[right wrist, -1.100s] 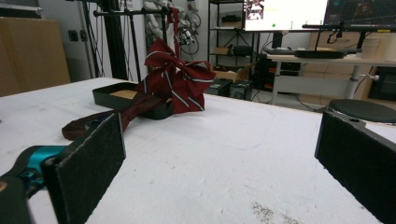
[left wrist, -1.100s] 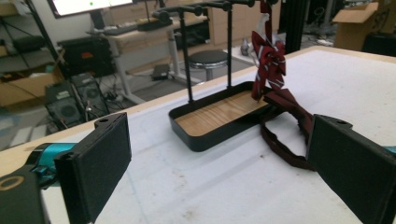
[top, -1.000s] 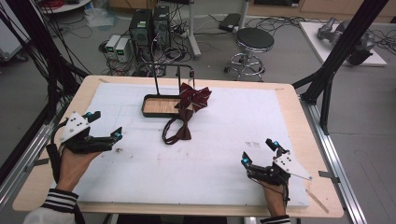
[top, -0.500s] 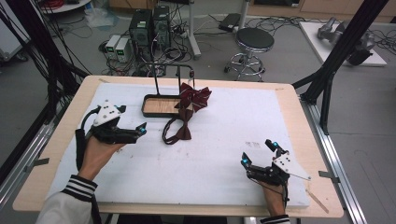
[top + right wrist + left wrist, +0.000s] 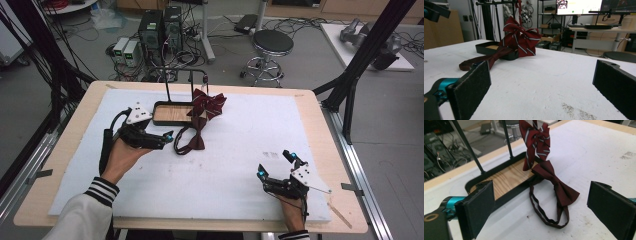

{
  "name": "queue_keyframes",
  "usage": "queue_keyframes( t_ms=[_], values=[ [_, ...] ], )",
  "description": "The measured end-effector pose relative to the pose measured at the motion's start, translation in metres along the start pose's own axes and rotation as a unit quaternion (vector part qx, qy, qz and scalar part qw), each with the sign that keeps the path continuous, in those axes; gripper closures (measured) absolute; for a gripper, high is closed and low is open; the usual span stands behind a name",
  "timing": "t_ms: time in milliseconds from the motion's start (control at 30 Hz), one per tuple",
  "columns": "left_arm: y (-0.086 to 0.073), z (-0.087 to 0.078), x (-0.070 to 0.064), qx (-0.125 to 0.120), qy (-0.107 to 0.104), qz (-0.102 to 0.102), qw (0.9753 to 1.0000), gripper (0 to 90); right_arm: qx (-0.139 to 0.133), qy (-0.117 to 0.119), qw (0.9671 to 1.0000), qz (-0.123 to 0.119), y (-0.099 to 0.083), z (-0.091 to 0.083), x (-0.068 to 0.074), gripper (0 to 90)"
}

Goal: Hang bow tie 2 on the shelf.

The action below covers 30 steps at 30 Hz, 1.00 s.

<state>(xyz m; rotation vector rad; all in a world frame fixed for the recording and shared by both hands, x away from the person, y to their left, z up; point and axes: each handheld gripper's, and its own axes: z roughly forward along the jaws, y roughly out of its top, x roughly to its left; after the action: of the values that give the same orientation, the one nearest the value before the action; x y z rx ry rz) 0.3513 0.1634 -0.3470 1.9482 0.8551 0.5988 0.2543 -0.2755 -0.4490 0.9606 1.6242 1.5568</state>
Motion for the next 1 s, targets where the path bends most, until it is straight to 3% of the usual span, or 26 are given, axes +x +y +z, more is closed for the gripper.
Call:
queue_keyframes(
  t_ms=[300, 467, 800, 1000],
  values=[
    [0.018, 0.023, -0.016, 0.028, -0.014, 0.009, 0.9995, 11.3, -0.003, -0.004, 1.0, 0.008, -0.002, -0.003, -0.003, 0.8],
    [0.023, 0.035, -0.018, 0.036, -0.027, 0.009, 0.9989, 11.3, -0.007, -0.008, 0.9999, 0.013, -0.003, -0.005, -0.007, 0.8],
    [0.021, 0.061, -0.013, 0.08, -0.046, -0.007, 0.9957, 11.3, -0.012, -0.01, 0.9998, 0.015, -0.005, -0.006, -0.008, 0.9],
    [0.02, 0.082, -0.014, 0.108, -0.064, -0.004, 0.992, 11.2, -0.016, -0.011, 0.9997, 0.017, -0.005, -0.007, -0.008, 0.9]
  ],
)
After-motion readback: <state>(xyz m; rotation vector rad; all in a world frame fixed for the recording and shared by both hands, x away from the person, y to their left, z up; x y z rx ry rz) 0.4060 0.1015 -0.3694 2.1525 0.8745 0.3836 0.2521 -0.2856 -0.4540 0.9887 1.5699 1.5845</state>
